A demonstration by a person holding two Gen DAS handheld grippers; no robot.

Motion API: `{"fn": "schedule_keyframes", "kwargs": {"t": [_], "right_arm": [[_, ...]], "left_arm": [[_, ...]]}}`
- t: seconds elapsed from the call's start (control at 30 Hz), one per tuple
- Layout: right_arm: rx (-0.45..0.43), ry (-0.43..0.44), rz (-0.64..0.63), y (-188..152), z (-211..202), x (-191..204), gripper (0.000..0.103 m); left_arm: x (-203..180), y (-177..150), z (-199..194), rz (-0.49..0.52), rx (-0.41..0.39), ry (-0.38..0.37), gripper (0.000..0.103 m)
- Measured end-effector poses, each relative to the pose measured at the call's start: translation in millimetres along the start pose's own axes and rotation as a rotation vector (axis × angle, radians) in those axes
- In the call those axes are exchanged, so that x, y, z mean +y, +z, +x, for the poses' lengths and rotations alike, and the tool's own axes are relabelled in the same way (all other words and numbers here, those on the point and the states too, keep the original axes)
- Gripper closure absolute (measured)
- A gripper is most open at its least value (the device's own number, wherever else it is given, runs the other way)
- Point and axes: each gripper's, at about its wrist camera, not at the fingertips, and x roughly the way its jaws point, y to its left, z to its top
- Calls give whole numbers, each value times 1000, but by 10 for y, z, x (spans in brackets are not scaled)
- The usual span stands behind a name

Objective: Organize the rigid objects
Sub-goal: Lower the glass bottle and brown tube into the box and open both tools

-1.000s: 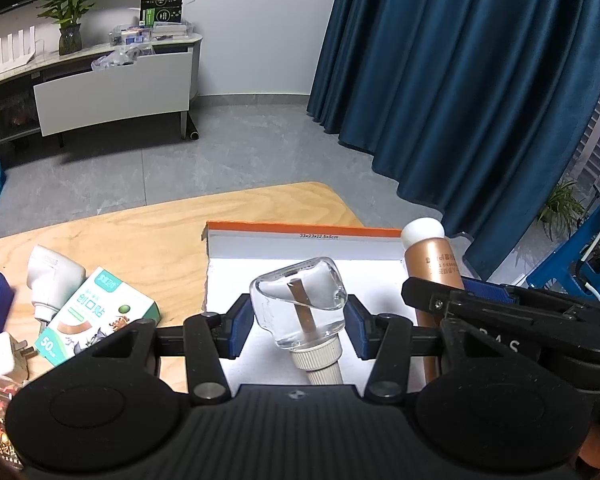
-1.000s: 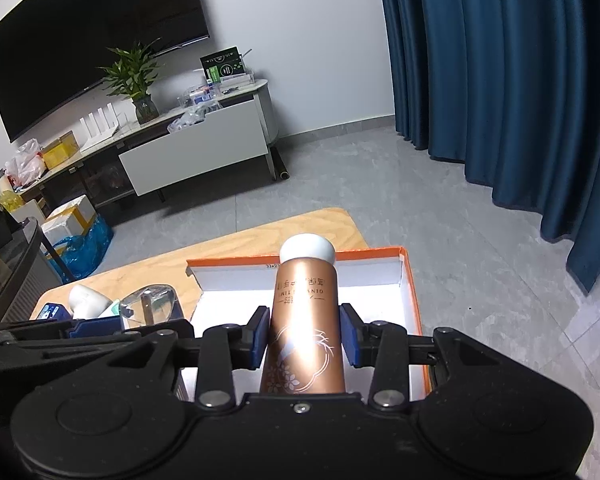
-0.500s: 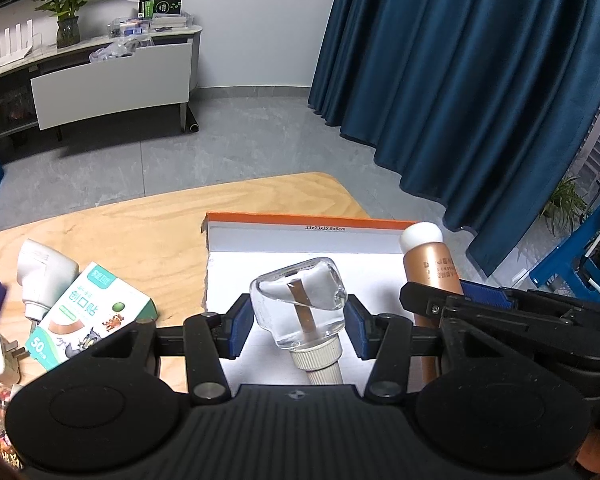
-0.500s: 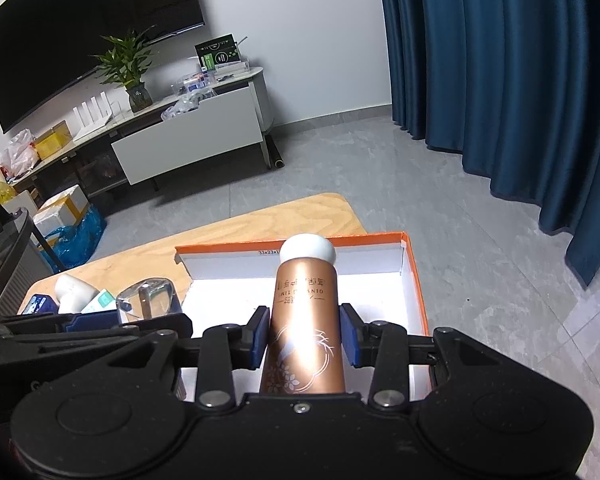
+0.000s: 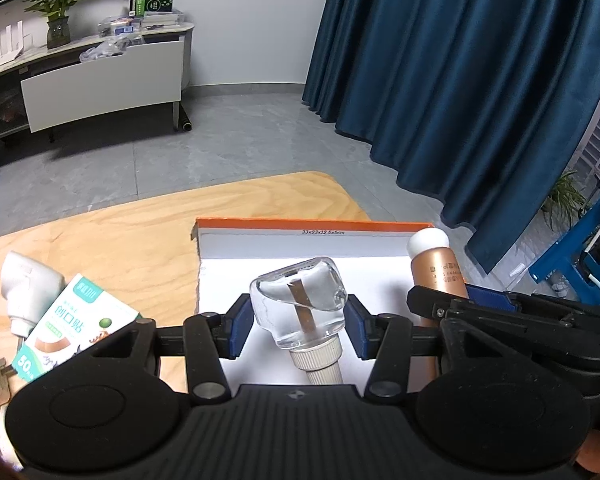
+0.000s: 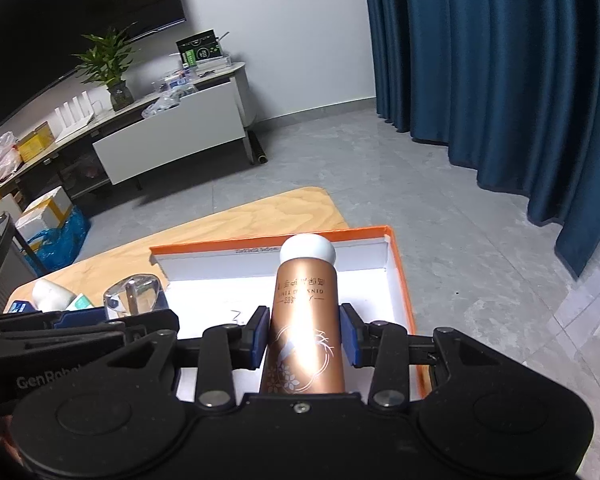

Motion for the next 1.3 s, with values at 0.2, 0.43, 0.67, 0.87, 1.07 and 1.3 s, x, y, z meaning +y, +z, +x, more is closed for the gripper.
{"fn": "schedule_keyframes", "kwargs": {"t": [0.2,0.43,0.67,0.87,1.07,1.3], "right_arm": [[13,-13,9,3,57,-30,56],[23,-25,16,-3,134,-74,56],[25,-35,10,30,199,-50,56],[-13,-46,-8,45,160,-41,40],[-95,-1,-21,-96,-192,-17,23],[-129,125,-43,-562,-694,203,16]], "left_arm": [[-12,28,100,15,13,-3,54],[-13,65,215,36,24,-12,54],[-2,145,323,57,31,-21,53],[18,138,363,69,31,-6,44],[116,100,193,26,21,-13,22],[227,0,-199,-37,-27,11,13]]}}
